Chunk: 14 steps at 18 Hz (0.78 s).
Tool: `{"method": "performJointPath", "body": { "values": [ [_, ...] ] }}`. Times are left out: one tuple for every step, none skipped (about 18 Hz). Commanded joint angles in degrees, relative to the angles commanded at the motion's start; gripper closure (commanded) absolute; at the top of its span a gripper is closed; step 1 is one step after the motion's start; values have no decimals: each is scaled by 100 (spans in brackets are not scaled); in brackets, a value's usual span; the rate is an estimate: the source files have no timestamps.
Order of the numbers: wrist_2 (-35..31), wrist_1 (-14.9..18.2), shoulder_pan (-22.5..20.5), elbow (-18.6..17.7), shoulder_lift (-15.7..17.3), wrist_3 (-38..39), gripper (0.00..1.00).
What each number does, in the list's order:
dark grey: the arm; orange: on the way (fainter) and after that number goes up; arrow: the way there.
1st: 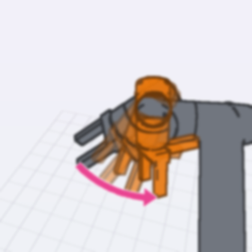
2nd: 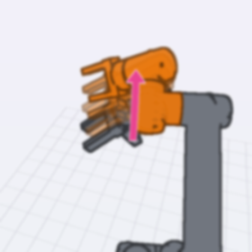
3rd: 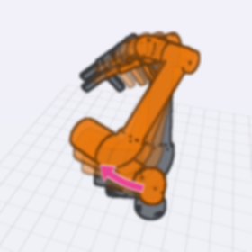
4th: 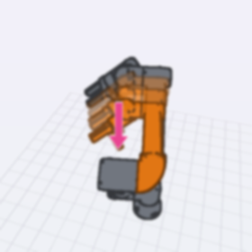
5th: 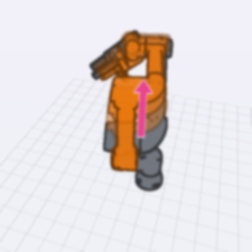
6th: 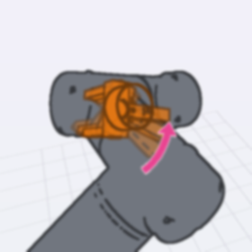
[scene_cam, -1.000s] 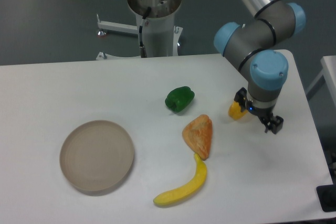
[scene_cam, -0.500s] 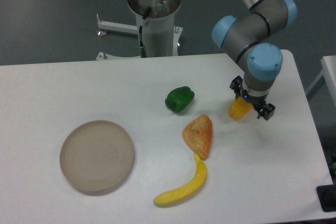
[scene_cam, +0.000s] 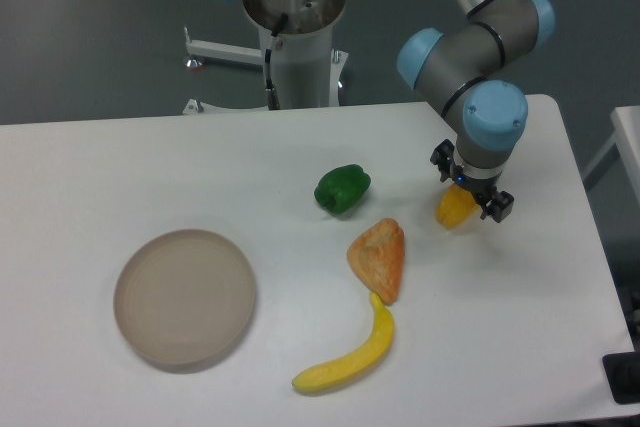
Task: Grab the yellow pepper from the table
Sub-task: 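Close the gripper fingers around the yellow pepper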
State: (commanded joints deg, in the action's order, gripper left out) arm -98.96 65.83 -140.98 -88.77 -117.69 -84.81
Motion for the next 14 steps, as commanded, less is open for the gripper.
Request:
{"method": "performJointPath", "body": {
  "values": [
    [0,0,-9,9,-9,0,0],
    [0,0,-17,17,-9,-17,0],
    [0,9,-26,0,-9,-18,5],
    [0,9,-44,9,-9,-18,13],
    [0,17,-61,0,0,-18,24],
    [0,26,-70,17,0,-26,36],
    [-9,26,-70,9,0,-96,45],
    [-9,26,-79,9,0,-149,53],
    [-9,35,-79,17,0,-167,58],
    [-9,35,-79,17,9,-167,62],
    [-9,35,-88,35,9,-167,63],
    [-9,44,-114,52,9,-167,63],
    [-9,61,-132,79,9,-167,63],
    [0,79,-132,114,9,-176,63]
  ]
}}
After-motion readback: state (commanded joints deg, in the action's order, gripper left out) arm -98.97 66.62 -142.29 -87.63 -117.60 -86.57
